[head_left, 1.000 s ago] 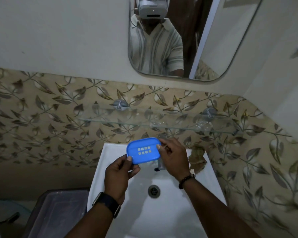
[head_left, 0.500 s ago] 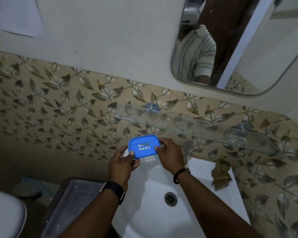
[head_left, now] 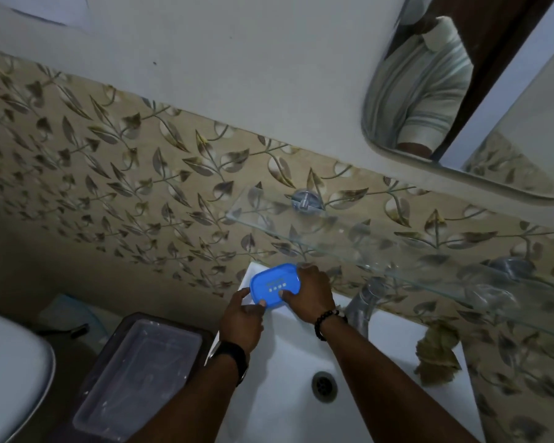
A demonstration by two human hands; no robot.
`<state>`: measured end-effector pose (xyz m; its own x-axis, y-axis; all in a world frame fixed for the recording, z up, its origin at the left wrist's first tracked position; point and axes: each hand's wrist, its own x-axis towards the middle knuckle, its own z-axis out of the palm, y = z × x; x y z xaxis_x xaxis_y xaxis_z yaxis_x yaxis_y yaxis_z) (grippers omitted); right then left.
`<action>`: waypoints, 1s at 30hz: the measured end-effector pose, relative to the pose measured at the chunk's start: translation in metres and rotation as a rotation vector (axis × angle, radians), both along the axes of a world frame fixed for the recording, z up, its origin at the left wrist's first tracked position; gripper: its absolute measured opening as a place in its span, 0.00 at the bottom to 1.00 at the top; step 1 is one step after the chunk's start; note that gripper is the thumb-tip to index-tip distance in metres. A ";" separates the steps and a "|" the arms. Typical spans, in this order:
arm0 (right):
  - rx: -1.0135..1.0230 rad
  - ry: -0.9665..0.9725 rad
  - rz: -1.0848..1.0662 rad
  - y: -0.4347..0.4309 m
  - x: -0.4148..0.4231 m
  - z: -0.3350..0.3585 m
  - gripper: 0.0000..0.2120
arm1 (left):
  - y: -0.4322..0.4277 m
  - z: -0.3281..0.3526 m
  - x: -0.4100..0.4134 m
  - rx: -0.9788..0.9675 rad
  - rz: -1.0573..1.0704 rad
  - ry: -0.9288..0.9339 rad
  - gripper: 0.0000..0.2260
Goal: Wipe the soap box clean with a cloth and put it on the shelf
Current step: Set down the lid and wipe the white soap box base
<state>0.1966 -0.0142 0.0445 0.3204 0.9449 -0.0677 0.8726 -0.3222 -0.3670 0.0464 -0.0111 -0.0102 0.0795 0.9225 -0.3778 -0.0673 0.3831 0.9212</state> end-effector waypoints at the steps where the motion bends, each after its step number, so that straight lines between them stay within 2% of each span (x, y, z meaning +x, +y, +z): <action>1: -0.031 -0.054 0.010 0.002 -0.001 -0.004 0.27 | 0.000 -0.003 -0.001 0.021 -0.034 0.082 0.18; 3: -0.107 -0.129 0.034 0.003 -0.002 -0.013 0.28 | 0.000 -0.007 -0.003 0.092 -0.108 0.225 0.18; 7: -0.161 -0.180 0.056 0.004 -0.003 -0.026 0.30 | 0.001 -0.004 -0.005 0.179 -0.161 0.290 0.11; 12: -0.081 -0.169 0.055 -0.003 0.002 -0.030 0.31 | -0.001 -0.002 -0.003 0.223 -0.181 0.342 0.19; 14: -0.007 -0.218 0.058 -0.010 0.006 -0.029 0.28 | -0.004 -0.003 -0.001 0.229 -0.122 0.388 0.22; 16: 0.062 -0.289 0.060 -0.021 0.009 -0.027 0.20 | -0.011 -0.002 0.002 0.248 -0.056 0.406 0.22; 18: 0.096 -0.375 0.053 -0.031 0.011 -0.023 0.13 | -0.019 -0.003 0.007 0.311 -0.036 0.415 0.18; 21: 0.054 -0.489 0.070 -0.045 0.014 -0.018 0.11 | -0.029 -0.005 0.019 0.368 -0.136 0.476 0.12; 23: 0.023 -0.523 0.088 -0.053 0.016 -0.017 0.12 | -0.032 -0.007 0.029 0.342 -0.193 0.452 0.10; 27: -0.060 -0.573 0.128 -0.068 0.019 -0.018 0.12 | -0.034 -0.013 0.045 0.212 -0.381 0.370 0.17; 30: -0.100 -0.576 0.146 -0.075 0.021 -0.018 0.09 | -0.035 -0.014 0.052 0.154 -0.441 0.275 0.19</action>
<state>0.2173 -0.0897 0.0265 0.1990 0.9799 -0.0127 0.9600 -0.1923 0.2037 0.0986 -0.0456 -0.0237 0.3892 0.8702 -0.3020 0.3207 0.1794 0.9300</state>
